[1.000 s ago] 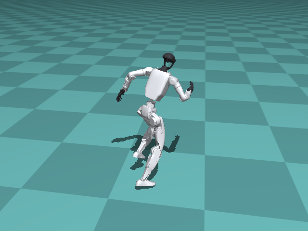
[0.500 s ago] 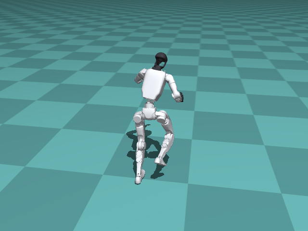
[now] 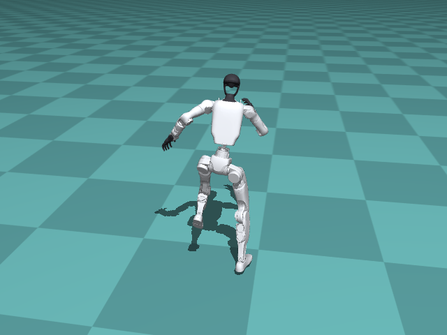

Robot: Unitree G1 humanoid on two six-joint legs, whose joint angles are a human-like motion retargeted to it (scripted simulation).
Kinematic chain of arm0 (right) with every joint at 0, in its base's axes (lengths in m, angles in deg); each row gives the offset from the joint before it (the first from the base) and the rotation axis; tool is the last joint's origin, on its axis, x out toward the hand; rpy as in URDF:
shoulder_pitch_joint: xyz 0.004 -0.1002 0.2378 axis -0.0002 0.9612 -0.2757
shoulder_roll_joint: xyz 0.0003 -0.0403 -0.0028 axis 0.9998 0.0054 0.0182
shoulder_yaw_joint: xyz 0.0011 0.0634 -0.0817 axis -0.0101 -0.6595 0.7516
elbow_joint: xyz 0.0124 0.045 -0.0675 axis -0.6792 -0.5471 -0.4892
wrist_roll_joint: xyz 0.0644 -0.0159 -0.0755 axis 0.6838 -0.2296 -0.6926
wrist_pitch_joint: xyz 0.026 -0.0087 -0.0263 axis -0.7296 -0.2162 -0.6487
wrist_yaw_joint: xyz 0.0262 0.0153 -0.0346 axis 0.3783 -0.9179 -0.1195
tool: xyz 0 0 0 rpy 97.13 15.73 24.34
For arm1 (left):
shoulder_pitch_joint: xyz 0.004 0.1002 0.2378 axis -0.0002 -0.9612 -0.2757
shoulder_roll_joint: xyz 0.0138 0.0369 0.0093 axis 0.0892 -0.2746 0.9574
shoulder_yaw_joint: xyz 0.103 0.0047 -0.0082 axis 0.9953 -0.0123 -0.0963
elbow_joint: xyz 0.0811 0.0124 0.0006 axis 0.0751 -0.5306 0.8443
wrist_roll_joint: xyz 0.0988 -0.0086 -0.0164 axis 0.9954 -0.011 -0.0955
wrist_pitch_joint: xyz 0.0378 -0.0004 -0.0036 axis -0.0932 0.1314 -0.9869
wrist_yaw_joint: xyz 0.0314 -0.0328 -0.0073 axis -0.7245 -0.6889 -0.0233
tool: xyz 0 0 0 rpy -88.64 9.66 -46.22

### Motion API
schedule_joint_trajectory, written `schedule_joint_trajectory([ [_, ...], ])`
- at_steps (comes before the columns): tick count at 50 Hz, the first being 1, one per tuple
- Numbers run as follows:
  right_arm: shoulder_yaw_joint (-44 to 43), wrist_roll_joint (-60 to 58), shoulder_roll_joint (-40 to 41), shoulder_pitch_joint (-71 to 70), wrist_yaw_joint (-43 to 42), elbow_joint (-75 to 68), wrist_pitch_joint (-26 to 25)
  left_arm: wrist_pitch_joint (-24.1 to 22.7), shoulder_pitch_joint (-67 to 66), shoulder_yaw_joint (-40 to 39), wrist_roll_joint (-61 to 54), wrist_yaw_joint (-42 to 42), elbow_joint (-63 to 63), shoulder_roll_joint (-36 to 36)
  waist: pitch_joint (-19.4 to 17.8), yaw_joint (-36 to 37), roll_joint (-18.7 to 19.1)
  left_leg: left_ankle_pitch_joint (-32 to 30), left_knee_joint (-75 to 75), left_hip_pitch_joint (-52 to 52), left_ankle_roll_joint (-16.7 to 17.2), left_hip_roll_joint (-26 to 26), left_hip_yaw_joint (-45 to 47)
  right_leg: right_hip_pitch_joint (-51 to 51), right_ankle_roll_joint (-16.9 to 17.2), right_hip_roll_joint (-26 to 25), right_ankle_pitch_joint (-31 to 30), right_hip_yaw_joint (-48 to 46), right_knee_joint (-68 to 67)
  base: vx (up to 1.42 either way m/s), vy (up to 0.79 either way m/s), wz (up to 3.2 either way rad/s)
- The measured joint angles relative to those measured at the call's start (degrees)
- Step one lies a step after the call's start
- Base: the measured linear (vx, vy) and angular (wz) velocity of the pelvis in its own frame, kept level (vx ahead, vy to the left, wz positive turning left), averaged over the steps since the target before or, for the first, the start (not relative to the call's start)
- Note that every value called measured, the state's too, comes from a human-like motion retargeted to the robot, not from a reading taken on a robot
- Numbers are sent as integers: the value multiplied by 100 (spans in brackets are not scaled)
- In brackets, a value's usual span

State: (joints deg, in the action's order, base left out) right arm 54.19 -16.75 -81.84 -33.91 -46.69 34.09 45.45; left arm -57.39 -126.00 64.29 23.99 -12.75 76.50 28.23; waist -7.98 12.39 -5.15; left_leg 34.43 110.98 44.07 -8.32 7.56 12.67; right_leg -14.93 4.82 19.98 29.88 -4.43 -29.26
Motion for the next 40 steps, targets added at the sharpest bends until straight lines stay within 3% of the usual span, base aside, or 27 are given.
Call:
schedule_joint_trajectory([
  [3,969,104,-959,-1715,-260,809,133,-199,-1475,-758,152,315,183,302,413,1251,-641,-336,-1781,697,7,170,428,730,46,309,-1851,230,1279,155,38,-121],
  [5,1578,-8,-1372,-2610,-334,1216,259,-303,-2190,-1244,-187,710,402,263,572,1784,-932,-612,-3475,639,74,418,785,1228,269,491,-3126,207,1935,160,50,-78],
  [7,1814,-320,-1368,-3088,-529,1386,315,-323,-2467,-1514,-699,919,698,203,555,2023,-1049,-926,-5781,121,278,466,1077,1724,497,536,-3555,118,2017,161,54,-42],
  [10,1284,-686,-888,-2651,-840,1438,234,-140,-2300,-1512,-1387,829,1056,160,212,2161,-668,-1446,-9804,-1565,968,386,1175,2557,675,30,-3120,657,828,165,64,-32],
  [12,548,-720,-474,-1580,-730,1452,190,5,-1694,-1249,-1378,728,1147,102,-85,2012,-207,-1623,-10728,-2396,1287,559,915,2853,651,-521,-2582,958,-1042,162,69,37],
  [13,202,-739,-254,-980,-629,1376,168,51,-1287,-1075,-1357,616,1186,76,-209,1862,-116,-1752,-10707,-2584,1257,592,732,2755,529,-613,-2332,878,-2203,152,62,92],
  [15,-213,-772,196,245,-609,1050,110,129,-227,-630,-1419,260,1225,-83,-480,1344,-250,-1569,-9765,-2508,688,381,301,2235,-15,-174,-1760,516,-4610,143,54,132],
  [17,-212,-628,635,1536,-871,380,104,119,1234,-132,-1578,-182,1273,-322,-800,575,-533,-499,-7981,-2136,74,20,-74,1709,-483,365,-1038,419,-6586,138,44,167],
  [18,-147,-499,805,2205,-958,-27,131,95,2148,150,-1695,-398,1296,-419,-906,176,-609,-7,-7296,-2040,-88,-83,-224,1415,-583,372,-696,475,-7375,139,33,160],
  [20,-78,-30,892,3544,-782,-710,298,29,4331,851,-1895,-697,1346,-552,-940,-558,-520,552,-6772,-2154,-219,-82,-471,555,-692,18,-254,545,-8470,140,22,131],
  [22,-267,681,512,4970,-361,-732,513,-78,6511,1560,-1901,-890,1622,-561,-796,-1332,-166,559,-7159,-2600,-73,101,-673,-541,-716,-458,-135,362,-8678,143,10,107],
  [25,-843,1620,-463,6996,295,-351,669,-266,9023,2348,-1661,-1153,2358,-61,-523,-2853,456,-234,-8280,-3395,416,383,-1126,-1920,-614,-818,-237,-297,-7602,147,-6,137],
  [28,-1863,2141,-1140,8672,1014,-403,558,-438,10646,3005,-1480,-1278,2806,736,-337,-4117,1143,-2167,-9487,-4039,987,810,-1597,-2566,-457,-963,-808,-987,-5015,152,-31,126],
  [30,-2592,2127,-1274,9561,1417,-581,408,-650,11337,3376,-1683,-1323,2985,1106,-243,-4595,1487,-3436,-10108,-4421,1346,1005,-1737,-2530,-318,-980,-1289,-1358,-2735,155,-44,82],
  [31,-2873,2065,-1231,9844,1542,-665,327,-792,11522,3489,-1903,-1384,3064,1184,-211,-4720,1520,-3691,-10214,-4643,1427,950,-1718,-2297,-188,-919,-1499,-1476,-1473,160,-48,74],
  [32,-3100,2007,-1179,10042,1634,-748,246,-918,11659,3570,-2097,-1450,3137,1240,-189,-4826,1502,-3837,-10236,-4882,1473,857,-1686,-2041,-30,-843,-1658,-1530,-283,165,-51,78],
  [35,-3281,1906,-993,10080,1664,-919,18,-1059,11485,3489,-2370,-1522,3270,1197,-280,-4864,1052,-3432,-9373,-5717,1387,413,-1499,-1068,575,-572,-1569,-1169,2155,169,-58,44],
  [37,-3094,1892,-894,9869,1589,-958,-58,-912,10709,3191,-2508,-1144,3318,981,-315,-4557,811,-2944,-7860,-5826,1265,224,-1374,-542,730,-420,-1460,-1041,2500,164,-58,-35],
  [40,-2594,2026,-651,8882,1215,-1070,38,-578,8892,2582,-2695,-333,3263,522,-424,-3883,811,-2133,-4610,-5094,791,333,-1069,-103,559,-334,-1921,-1048,2045,149,-46,-75],
])
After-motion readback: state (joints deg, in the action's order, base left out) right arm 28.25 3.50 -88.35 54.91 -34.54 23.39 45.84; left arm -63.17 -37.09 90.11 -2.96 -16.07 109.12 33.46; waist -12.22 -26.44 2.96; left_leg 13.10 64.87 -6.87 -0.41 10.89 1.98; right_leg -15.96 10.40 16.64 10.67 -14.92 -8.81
